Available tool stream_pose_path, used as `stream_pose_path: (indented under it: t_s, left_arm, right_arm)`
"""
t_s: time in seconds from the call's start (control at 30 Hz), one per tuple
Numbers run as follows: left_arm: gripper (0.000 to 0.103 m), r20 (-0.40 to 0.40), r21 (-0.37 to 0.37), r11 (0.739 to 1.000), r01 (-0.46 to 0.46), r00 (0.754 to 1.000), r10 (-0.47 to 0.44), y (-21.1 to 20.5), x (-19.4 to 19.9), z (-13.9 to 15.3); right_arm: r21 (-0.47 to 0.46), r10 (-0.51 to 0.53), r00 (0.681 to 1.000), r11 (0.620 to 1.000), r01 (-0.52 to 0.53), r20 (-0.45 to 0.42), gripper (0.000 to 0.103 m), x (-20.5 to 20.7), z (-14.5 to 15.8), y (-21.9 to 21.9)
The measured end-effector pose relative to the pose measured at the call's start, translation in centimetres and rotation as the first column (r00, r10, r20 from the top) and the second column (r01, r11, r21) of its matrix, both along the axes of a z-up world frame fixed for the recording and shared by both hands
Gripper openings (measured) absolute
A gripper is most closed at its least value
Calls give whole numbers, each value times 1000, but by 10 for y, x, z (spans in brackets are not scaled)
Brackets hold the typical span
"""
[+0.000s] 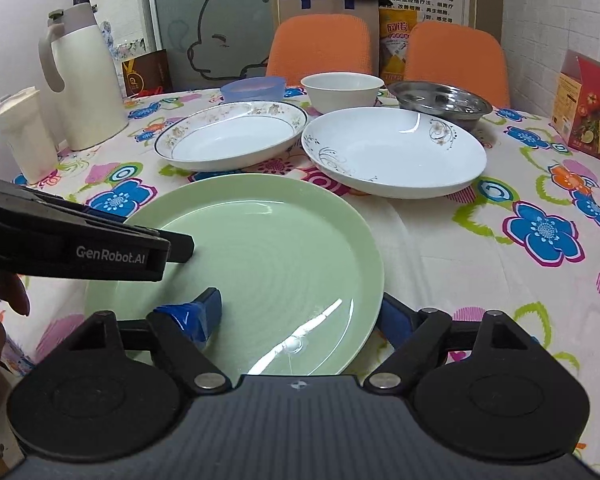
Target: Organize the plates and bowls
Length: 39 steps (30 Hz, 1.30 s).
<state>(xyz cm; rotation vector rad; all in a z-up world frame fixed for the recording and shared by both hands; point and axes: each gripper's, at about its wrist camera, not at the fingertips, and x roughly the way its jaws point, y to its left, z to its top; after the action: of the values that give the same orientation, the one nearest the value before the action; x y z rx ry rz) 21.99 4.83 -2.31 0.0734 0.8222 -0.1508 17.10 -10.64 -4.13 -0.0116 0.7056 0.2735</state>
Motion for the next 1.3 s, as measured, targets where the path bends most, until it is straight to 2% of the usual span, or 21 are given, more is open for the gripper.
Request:
stream_pose_path:
  t_s: [0.1,0.2,0.37,0.53,0.67,0.77,1.0,1.07,1.1,1.2,1.3]
  left_arm:
    - [47,6,-11,999,-47,999,47,18,-4,8]
    - [47,2,-1,994,-108,994,108,42,-8,9]
    - [47,-10,-7,984,-179,984,179,75,-11,4]
    - [47,-15,-19,986,-167,986,167,78,0,-1]
    - [47,0,7,986,-165,986,165,71,6,-7]
    - [47,-6,-21,983,-182,983,182,80,7,-10]
    - [47,-6,-22,979,-204,979,204,91,11,-9]
    - [54,10,-12,980,-197,980,197,90,9,-7]
    - [65,27,-12,980,-198,980,199,91,8,-4]
    - [68,72,-54,978,-202,976,206,97,5,11]
    - [69,87,-94,973,-208,972,217,106,16,21]
  right_arm:
    - [6,31,999,999,-32,35,70,1,7,15]
    - [28,93,995,995,-94,34,70,5,7,35]
    - [6,168,985,986,-169,35,70,8,4,67]
    - [-9,162,987,987,-162,25,70,14,2,69]
    - [-3,136,991,991,-136,-6,72,21,-3,69]
    - [-40,155,988,987,-154,18,72,18,-5,77]
    - [-18,205,979,979,-205,4,72,22,-3,81]
    - [25,198,980,980,-198,9,69,20,3,72]
    - [43,181,983,982,-182,37,70,19,9,65]
    - [6,133,984,991,-135,119,71,17,28,53]
    - [-15,126,982,992,-125,140,71,33,37,44]
